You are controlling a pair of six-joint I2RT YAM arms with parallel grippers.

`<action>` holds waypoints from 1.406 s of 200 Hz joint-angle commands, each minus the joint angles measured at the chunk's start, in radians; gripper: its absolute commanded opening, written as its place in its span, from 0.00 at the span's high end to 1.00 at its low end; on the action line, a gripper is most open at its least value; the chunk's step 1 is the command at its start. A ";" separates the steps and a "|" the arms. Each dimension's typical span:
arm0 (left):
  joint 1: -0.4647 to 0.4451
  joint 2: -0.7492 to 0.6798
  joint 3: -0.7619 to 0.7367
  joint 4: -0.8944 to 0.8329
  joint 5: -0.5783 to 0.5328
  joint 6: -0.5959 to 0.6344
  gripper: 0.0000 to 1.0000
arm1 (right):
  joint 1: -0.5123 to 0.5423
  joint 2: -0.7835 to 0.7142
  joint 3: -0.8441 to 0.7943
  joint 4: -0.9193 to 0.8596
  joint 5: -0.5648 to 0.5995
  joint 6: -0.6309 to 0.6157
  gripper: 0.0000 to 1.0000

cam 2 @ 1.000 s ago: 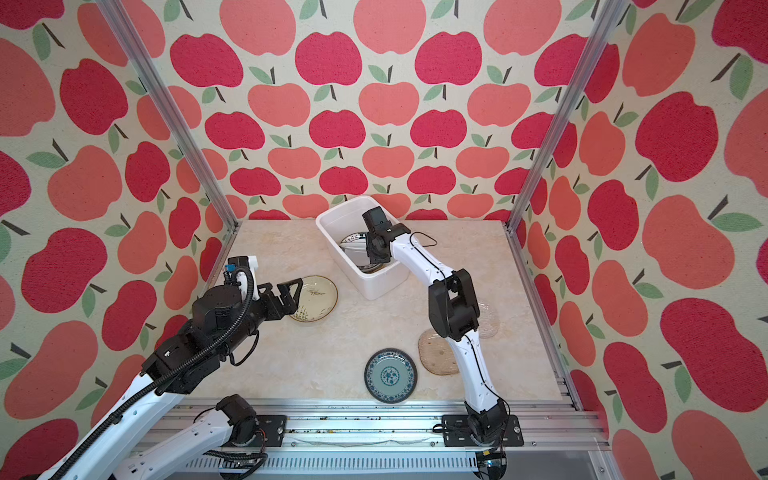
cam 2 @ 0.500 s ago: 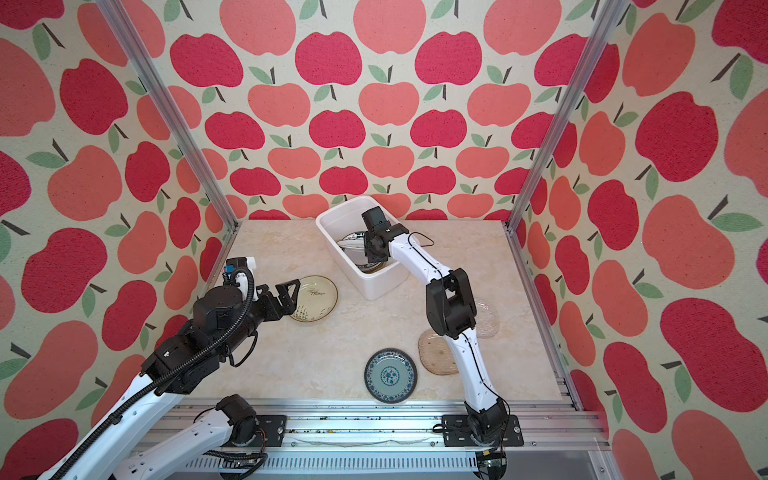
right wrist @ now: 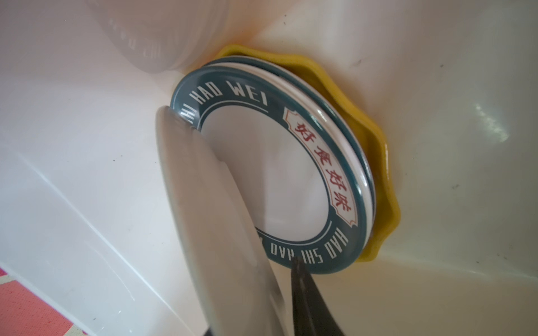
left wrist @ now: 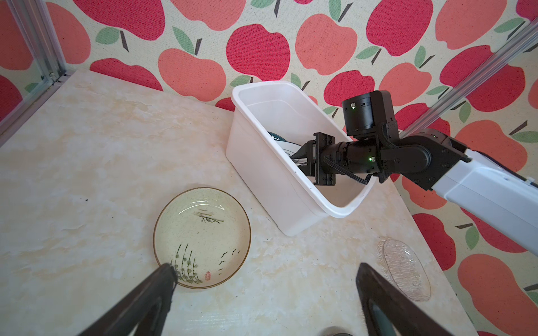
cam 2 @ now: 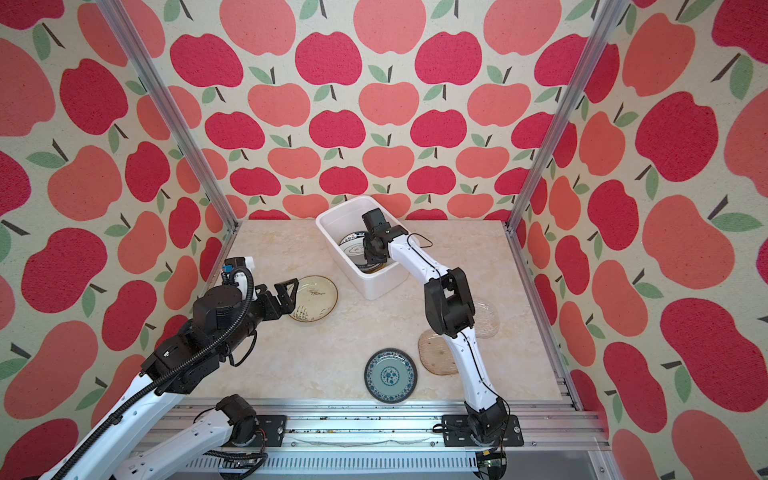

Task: Place the plates into the plastic bin on the countertop
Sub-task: 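Lower the plate into the bin against the stacked plates and open the right gripper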

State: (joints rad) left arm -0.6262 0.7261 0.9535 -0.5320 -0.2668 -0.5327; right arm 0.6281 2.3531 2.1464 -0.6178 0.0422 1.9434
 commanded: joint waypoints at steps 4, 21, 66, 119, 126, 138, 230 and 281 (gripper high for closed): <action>0.008 -0.008 0.002 -0.004 -0.021 0.008 0.01 | -0.012 0.026 -0.017 0.012 -0.004 0.004 0.71; 0.011 -0.007 0.002 -0.003 -0.020 0.007 0.01 | -0.015 0.028 -0.015 0.011 -0.005 -0.004 0.66; 0.019 -0.010 0.002 -0.007 -0.019 0.008 0.01 | -0.020 0.033 -0.019 0.027 -0.010 -0.017 0.59; 0.026 -0.010 -0.005 -0.009 -0.014 0.007 0.01 | -0.025 0.044 -0.019 0.056 -0.019 -0.030 0.46; 0.027 -0.010 -0.007 -0.010 -0.013 0.007 0.01 | -0.028 0.047 -0.020 0.074 -0.025 -0.036 0.43; 0.029 -0.010 -0.008 -0.010 -0.010 0.005 0.01 | -0.033 0.055 -0.019 0.108 -0.039 -0.048 0.40; 0.035 0.007 0.002 0.002 -0.003 0.009 0.01 | -0.059 0.157 0.259 -0.133 -0.055 -0.203 0.20; 0.039 0.009 0.000 0.004 0.002 0.008 0.01 | -0.060 0.161 0.315 -0.210 -0.048 -0.278 0.17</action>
State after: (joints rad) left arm -0.5945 0.7322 0.9535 -0.5316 -0.2649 -0.5327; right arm 0.5812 2.5046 2.4172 -0.7460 -0.0349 1.7500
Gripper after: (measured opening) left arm 0.992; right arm 0.824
